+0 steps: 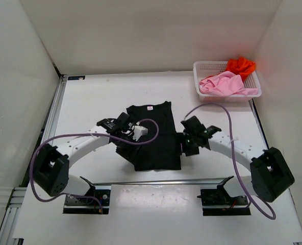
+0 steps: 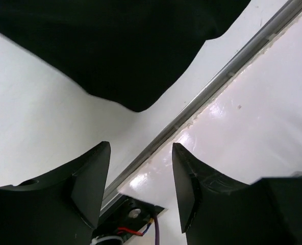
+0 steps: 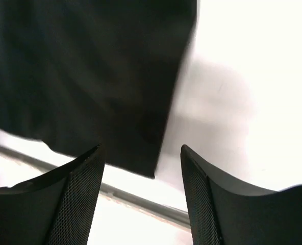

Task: Fold and stack the t-shirts
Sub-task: Grab one side of the 2/3 rectangular tshirt with both arms

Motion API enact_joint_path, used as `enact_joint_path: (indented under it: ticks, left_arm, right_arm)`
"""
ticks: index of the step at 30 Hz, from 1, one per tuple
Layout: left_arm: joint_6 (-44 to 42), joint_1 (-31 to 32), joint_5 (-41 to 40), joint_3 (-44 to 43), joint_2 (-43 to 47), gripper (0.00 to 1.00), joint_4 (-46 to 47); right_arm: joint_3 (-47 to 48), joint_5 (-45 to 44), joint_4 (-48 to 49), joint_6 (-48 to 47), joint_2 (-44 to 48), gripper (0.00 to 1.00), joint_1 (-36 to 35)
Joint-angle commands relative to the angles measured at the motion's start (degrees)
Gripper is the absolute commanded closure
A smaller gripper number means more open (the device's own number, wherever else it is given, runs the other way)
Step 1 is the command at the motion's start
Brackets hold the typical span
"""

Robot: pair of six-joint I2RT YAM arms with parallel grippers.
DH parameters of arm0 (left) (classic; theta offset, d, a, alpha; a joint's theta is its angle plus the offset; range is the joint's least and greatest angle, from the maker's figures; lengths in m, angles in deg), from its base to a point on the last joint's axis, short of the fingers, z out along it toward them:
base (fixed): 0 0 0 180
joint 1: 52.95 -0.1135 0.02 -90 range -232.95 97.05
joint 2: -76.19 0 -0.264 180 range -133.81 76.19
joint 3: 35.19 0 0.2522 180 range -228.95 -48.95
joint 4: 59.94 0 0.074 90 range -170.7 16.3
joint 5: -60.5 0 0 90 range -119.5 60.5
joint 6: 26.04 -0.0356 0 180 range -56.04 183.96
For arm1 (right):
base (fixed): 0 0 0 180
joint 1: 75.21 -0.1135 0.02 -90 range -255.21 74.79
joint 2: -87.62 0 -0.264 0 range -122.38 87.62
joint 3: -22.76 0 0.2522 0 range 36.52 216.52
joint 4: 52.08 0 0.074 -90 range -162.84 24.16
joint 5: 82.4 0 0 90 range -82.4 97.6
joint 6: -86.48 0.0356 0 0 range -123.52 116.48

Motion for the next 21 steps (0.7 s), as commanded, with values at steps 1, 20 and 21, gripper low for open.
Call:
enact_joint_path:
  ticks: [1, 20, 21]
  left_arm:
    - [0.01, 0.25, 6.06, 1.48, -2.57, 0.37, 6.3]
    - [0.01, -1.25, 17.51, 16.86, -5.75, 0.37, 21.68]
    - [0.01, -1.25, 16.81, 15.91, -6.27, 0.37, 21.69]
  right_arm:
    - [-8.46, 8.11, 8.02, 5.78, 3.93, 0.35, 1.48]
    - [-25.27, 14.62, 19.29, 19.42, 13.52, 0.36, 2.19]
    - [-26.14, 14.01, 19.29, 19.95, 14.23, 0.36, 2.19]
